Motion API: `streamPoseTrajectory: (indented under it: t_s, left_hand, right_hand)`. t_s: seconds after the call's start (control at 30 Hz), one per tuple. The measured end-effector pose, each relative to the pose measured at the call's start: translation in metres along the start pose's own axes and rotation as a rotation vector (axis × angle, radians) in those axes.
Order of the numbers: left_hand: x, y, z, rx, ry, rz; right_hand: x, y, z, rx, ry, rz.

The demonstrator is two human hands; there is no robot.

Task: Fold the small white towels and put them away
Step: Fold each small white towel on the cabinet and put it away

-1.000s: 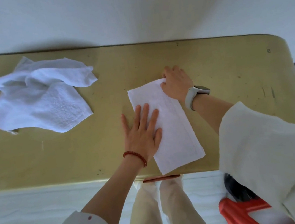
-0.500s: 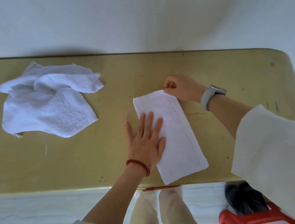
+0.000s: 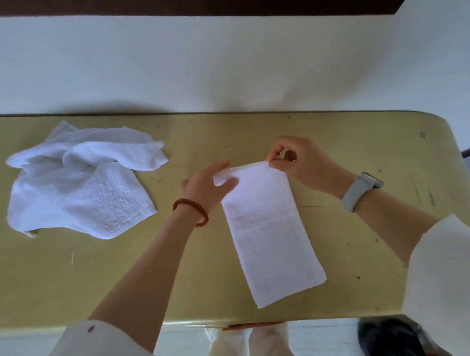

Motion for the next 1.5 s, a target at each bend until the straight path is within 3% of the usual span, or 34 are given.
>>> streamPoseTrajectory:
  t_s: [0.07,0.2,0.3,0.43,0.57,0.77,0.9,1.17,1.5]
  left_hand:
    - [0.008,0.004,-0.008,-0.187,-0.015,-0.026]
    - [0.014,0.022,-0.024,-0.339,0.007,-0.016]
    - [0.017,0.042,-0.034,-0.316,0.030,0.044]
    - [0.015,0.058,-0.056,-0.316,0.201,0.070]
    - [-0.009,0.067,-0.060,-0.284,0.295,0.193]
    - [-0.073,0.052,-0.028,-0.309,0.275,0.428]
    - [-0.104,0.040,-0.003,-0.219,0.230,0.529]
    - [-0.138,0.045,0.010,0.094,0.360,0.681]
    - [-0.150,0.037,0.017,0.153,0.413,0.762]
  right_hand:
    - [-0.002,0.000,-0.009,-0.027,0.008,-0.015]
    - [-0.001,0.001,-0.027,-0.114,0.046,-0.042]
    - [0.000,-0.003,-0.039,-0.086,0.098,-0.051]
    - [-0.002,-0.006,-0.054,-0.043,0.182,-0.067]
    - [-0.022,-0.009,-0.058,-0.137,0.251,-0.180]
    - [-0.084,0.001,-0.040,-0.250,0.274,-0.379]
    - [-0.119,0.017,-0.024,-0.309,0.232,-0.407]
    - [-0.148,0.036,-0.007,-0.431,0.167,-0.371]
    - [-0.157,0.045,0.003,-0.524,0.197,-0.388]
Point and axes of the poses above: each hand's wrist, its own x-axis towards the middle knuckle, its own z-axis out of the palm, y = z × x, the point moved 10 cm from there along x, towards the middle knuckle, and after that the axes turned 15 degrees about y, right-handed, at the moved point
